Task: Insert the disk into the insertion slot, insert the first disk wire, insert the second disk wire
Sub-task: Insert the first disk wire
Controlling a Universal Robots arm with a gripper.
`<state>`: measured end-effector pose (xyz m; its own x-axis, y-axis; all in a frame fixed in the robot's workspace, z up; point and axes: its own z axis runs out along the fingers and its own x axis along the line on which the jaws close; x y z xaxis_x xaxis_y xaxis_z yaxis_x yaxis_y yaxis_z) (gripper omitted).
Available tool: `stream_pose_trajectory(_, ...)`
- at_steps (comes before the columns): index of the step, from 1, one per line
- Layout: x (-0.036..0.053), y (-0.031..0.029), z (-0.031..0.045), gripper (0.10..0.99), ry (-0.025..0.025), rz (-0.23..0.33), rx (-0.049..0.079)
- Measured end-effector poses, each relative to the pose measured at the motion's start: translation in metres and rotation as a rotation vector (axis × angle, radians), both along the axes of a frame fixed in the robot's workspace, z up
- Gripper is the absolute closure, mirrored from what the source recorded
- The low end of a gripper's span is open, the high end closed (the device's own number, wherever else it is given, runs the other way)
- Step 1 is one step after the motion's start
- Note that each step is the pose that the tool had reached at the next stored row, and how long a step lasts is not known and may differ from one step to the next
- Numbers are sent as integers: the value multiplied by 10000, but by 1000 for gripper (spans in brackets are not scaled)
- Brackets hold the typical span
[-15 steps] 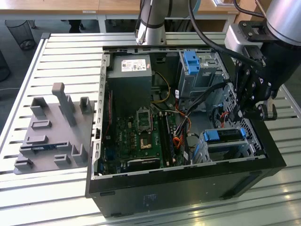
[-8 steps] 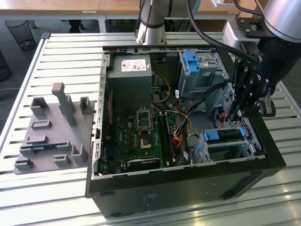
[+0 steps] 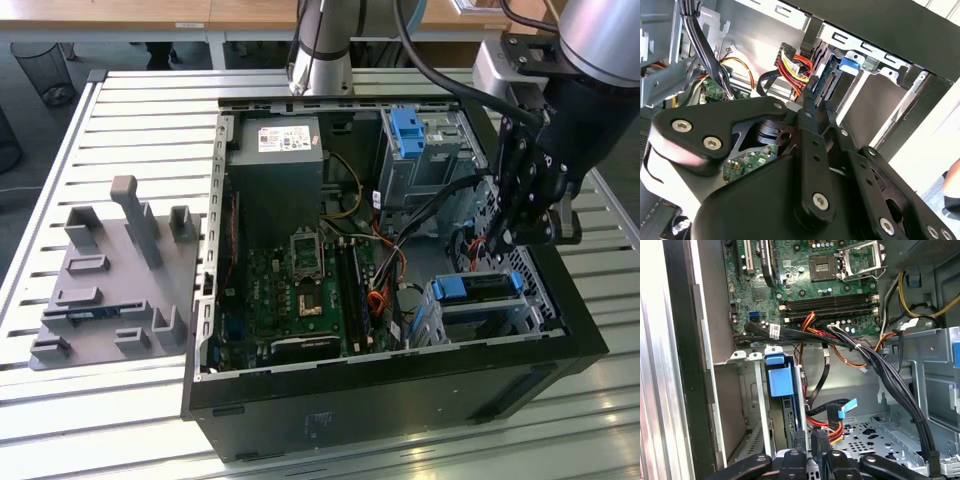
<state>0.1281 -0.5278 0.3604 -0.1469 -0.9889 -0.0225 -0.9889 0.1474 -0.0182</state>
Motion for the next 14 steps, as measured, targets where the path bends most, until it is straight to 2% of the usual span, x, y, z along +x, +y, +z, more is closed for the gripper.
stream_pose_trajectory(6, 10, 26, -18, 851, 0, -445, -2)
stream_pose_trajectory(11, 12, 81, -41, 851, 0, -548, 1)
stream_pose_trajectory(14, 19, 85, -57, 851, -1, -699, -9)
